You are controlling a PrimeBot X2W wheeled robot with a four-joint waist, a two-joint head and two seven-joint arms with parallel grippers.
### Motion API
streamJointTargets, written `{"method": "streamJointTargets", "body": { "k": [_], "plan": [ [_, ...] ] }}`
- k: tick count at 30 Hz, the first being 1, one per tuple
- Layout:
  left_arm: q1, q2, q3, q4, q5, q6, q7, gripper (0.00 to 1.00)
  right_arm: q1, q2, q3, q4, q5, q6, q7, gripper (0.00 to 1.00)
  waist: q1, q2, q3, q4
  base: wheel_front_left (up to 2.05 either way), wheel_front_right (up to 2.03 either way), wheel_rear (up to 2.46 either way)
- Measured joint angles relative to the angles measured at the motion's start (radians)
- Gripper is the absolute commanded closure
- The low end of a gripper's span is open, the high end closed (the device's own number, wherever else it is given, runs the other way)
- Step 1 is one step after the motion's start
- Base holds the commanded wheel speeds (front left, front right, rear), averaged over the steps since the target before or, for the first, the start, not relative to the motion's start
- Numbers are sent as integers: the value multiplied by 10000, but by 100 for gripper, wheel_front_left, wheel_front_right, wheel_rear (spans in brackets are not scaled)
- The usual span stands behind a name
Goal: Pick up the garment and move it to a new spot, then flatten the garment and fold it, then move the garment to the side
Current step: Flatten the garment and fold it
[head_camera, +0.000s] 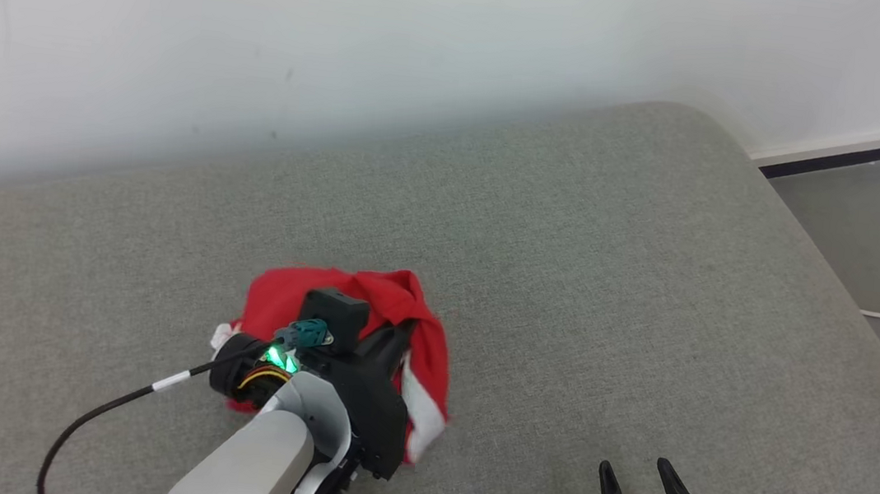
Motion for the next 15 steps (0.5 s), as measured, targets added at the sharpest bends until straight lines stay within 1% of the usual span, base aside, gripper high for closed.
{"method": "streamJointTargets", "body": {
  "k": [1, 2, 3, 8, 11, 15],
  "plan": [
    [-44, -42, -12, 54, -48, -61, -29, 100, 18, 2, -23, 4, 0, 0, -6, 0, 0, 0, -14, 15, 0, 0, 0],
    [-92, -90, -75, 100, -130, -117, -33, 79, 37, 0, -58, 17, 0, 0, -6, 0, 0, 0, -32, 37, 0, 0, 0],
    [-127, -142, -134, 167, -194, -176, 6, 0, 44, 2, -56, 29, 2, 0, -4, 0, 0, 0, -50, 62, 0, 0, 0],
    [-56, -318, -439, 476, -437, -433, 59, 0, 36, 19, 2, 40, 40, 0, -8, 0, 0, 0, -137, 197, 0, 0, 0],
    [282, -384, -606, 508, -715, -564, 71, 0, 59, 29, -23, 61, 77, 0, -10, 0, 0, -1, -206, 361, 0, 0, 0],
    [581, -408, -769, 495, -874, -610, 46, 0, 119, 21, -27, 79, 92, 0, -8, 0, 0, 0, -283, 534, 0, 0, 0]
  ]
}}
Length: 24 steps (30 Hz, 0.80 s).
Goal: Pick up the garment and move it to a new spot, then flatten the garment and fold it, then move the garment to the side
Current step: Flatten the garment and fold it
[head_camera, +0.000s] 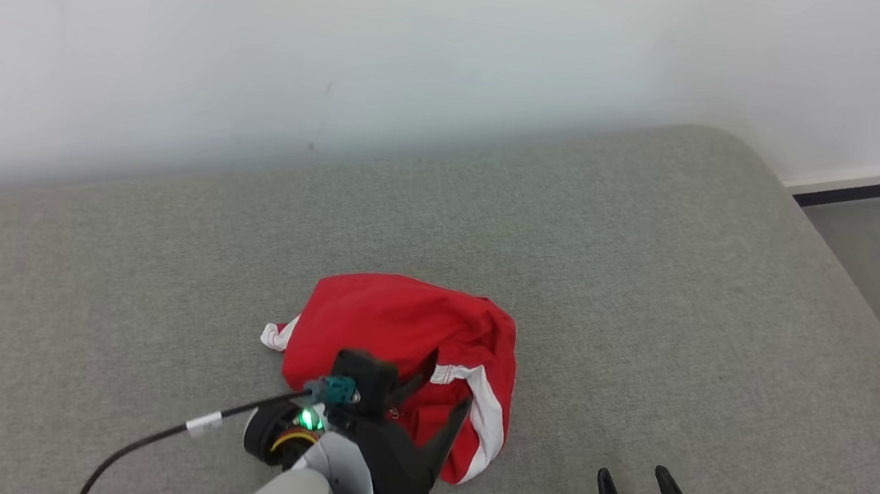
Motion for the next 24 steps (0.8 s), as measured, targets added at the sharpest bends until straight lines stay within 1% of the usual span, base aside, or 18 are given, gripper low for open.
{"method": "streamJointTargets", "body": {
  "k": [2, 4, 6, 9, 12, 15, 17, 21, 24],
  "plan": [
    [202, 8, -54, -67, -2, -8, -119, 0, 4, 0, -17, -10, 0, 0, 0, 0, 0, 0, -46, 70, 0, 0, 0],
    [413, 77, -13, -295, 12, 17, -554, 0, 27, 0, -52, -33, 0, 0, 4, 0, 0, 0, -104, 130, 0, 0, 0],
    [663, 226, 88, -604, 59, 157, -1099, 0, 94, 4, -140, -58, 0, 0, 0, 0, 0, 0, -144, 211, 0, 0, 0],
    [1161, 583, 339, -1070, 107, 380, -1902, 0, 151, 6, -301, -109, 0, 0, -35, 0, 0, 0, -188, 361, 0, 0, 0],
    [1662, 989, 575, -1509, 196, 577, -2311, 0, 253, 13, -476, -140, -4, 0, -65, 0, 0, 0, -244, 524, 0, 0, 0],
    [2099, 1267, 732, -1820, 288, 715, -2458, 0, 302, 12, -600, -167, -10, 0, -77, 0, 0, 0, -300, 685, 0, 0, 0],
    [2368, 1390, 686, -1873, 288, 715, -2458, 0, 298, 19, -625, -207, -42, 0, -69, 0, 0, 0, -337, 762, 0, 0, 0],
    [2453, 1384, 543, -1923, 261, 560, -2259, 0, 297, 42, -602, -249, -94, 0, -12, 0, 0, 0, -360, 796, 0, 0, 0],
    [2329, 1304, 428, -1860, 247, 451, -2086, 0, 275, 54, -485, -257, -94, 0, -2, 0, 1, -1, -328, 685, 0, 0, 0]
  ]
}}
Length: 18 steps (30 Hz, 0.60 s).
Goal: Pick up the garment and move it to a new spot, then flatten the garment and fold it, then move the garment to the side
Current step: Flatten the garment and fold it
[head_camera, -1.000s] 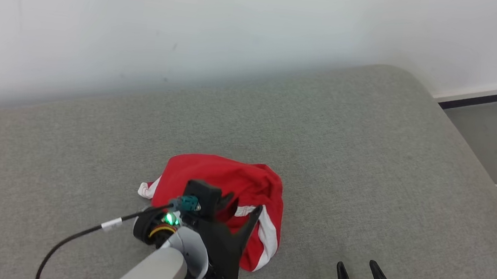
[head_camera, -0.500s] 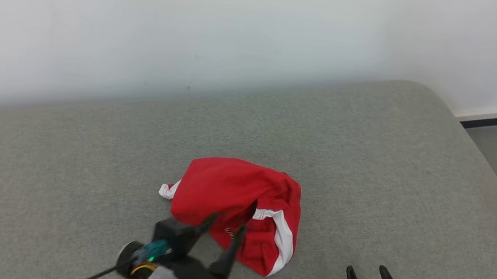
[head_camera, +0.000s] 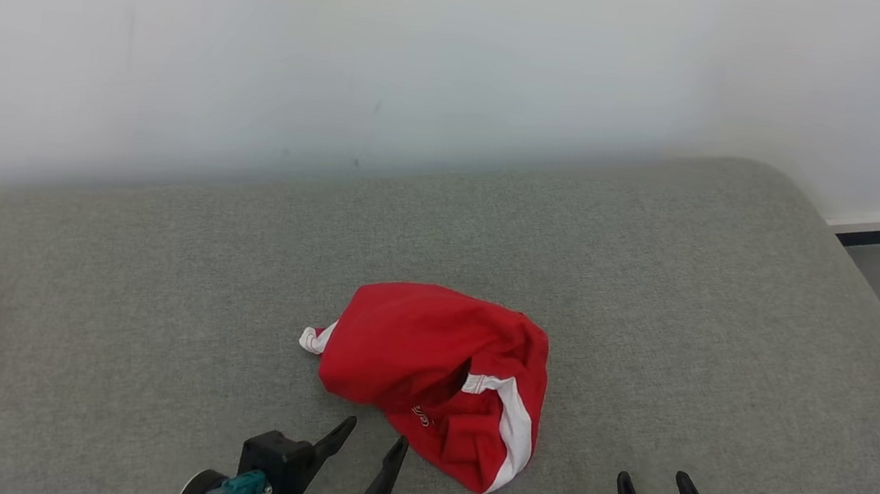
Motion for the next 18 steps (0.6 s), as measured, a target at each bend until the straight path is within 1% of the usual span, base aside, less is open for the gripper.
{"method": "streamJointTargets", "body": {
  "k": [4, 7, 18],
  "plan": [
    [-290, -144, -82, 169, -121, -104, 230, 0, -40, 12, 67, 4, 2, 0, 0, 0, 0, 1, 46, -199, 0, 0, 0],
    [-588, -278, -182, 431, -278, -307, 546, 0, -104, 17, 125, 10, 17, 0, 0, 0, 0, 0, 111, -466, 0, 0, 0],
    [-1798, -320, -142, 1498, -711, -606, 1492, 0, -252, 40, 192, 142, 113, 0, -104, 0, 0, 1, 512, -1766, 0, 0, 0]
  ]
}}
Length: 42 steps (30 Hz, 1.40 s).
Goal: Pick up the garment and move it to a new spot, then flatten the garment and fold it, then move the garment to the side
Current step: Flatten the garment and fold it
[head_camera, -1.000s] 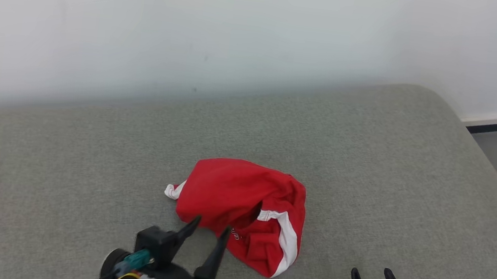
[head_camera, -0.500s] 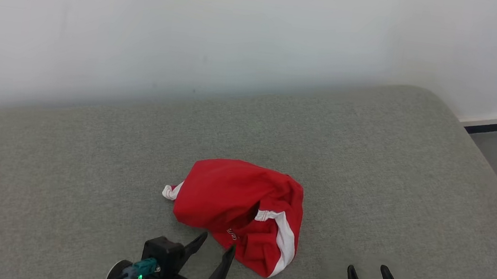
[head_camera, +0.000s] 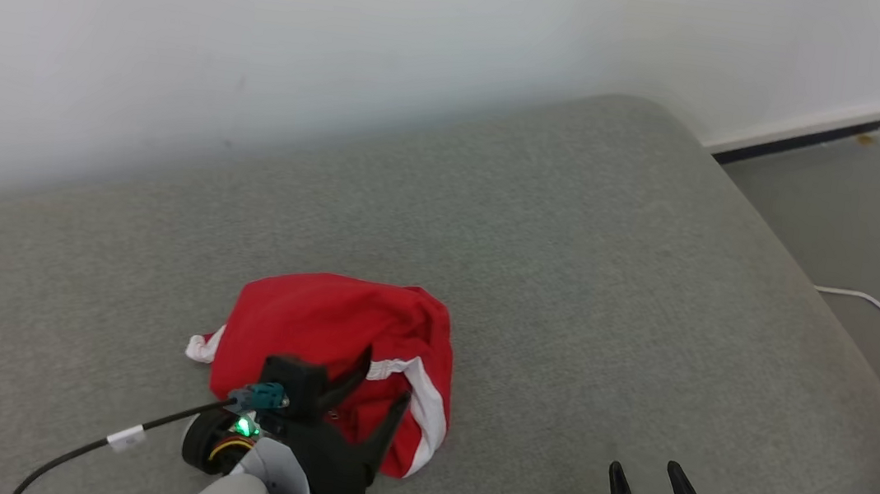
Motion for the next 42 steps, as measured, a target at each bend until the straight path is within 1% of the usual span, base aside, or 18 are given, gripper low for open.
{"method": "streamJointTargets", "body": {
  "k": [2, 7, 11, 12, 13, 14, 21, 26, 29, 31, 34, 38, 42],
  "plan": [
    [-133, 67, 13, 169, -19, 50, 77, 0, -20, 8, 13, 48, 13, 0, -38, 0, 0, -1, 83, -231, 0, 0, 0],
    [-387, 276, 58, 518, 125, 437, 180, 0, -100, 38, 23, 104, 52, 0, -115, 0, 0, 0, 273, -691, 0, 0, 0],
    [-483, 324, 92, 585, 25, 370, 399, 0, -100, 56, 25, 171, 65, 0, -161, 0, 1, 0, 392, -875, 0, 0, 0],
    [-483, 318, 82, 585, -67, 330, 439, 26, -104, 63, 25, 182, 65, 0, -165, 0, 1, 0, 410, -897, 0, 0, 0],
    [-496, 314, 79, 571, -82, 320, 487, 89, -107, 67, 27, 196, 65, 0, -174, 0, 1, 0, 418, -903, 0, 0, 0],
    [-518, 301, 81, 543, -127, 253, 510, 100, -113, 71, 25, 207, 65, 0, -176, 0, 1, 0, 416, -895, 0, 0, 0],
    [-706, 134, 144, 8, -405, 77, 387, 100, -125, 82, 33, 255, 63, 0, -219, 0, 0, 0, 326, -731, 0, 0, 0],
    [-1179, -221, 322, -951, -842, -15, 355, 100, -118, 81, 35, 253, 58, 0, -199, 0, 0, 0, 245, -529, 0, 0, 0],
    [-1813, -384, 253, -1532, -767, -4, 460, 100, -117, 81, 75, 253, 54, 0, -159, 0, 0, 0, 191, -397, 0, 0, 0],
    [-2322, -462, 169, -1845, -556, 96, 552, 100, -129, 86, 150, 251, 54, 0, -157, 0, 0, 0, 143, -345, 0, 0, 0],
    [-2928, -685, 249, -2349, -520, 249, 585, 100, -165, 88, 211, 253, 56, 0, -159, 0, 0, 0, 102, -327, 0, 0, 0],
    [-3443, -901, 602, -3053, -830, 562, 165, 100, -171, 98, 199, 291, 82, 0, -198, 0, 0, 0, 100, -301, 0, 0, 0],
    [-3507, -966, 784, -3488, -972, 886, -228, 100, -141, 107, 73, 309, 82, 0, -226, 0, 0, 0, 122, -180, 0, 0, 0]
  ]
}}
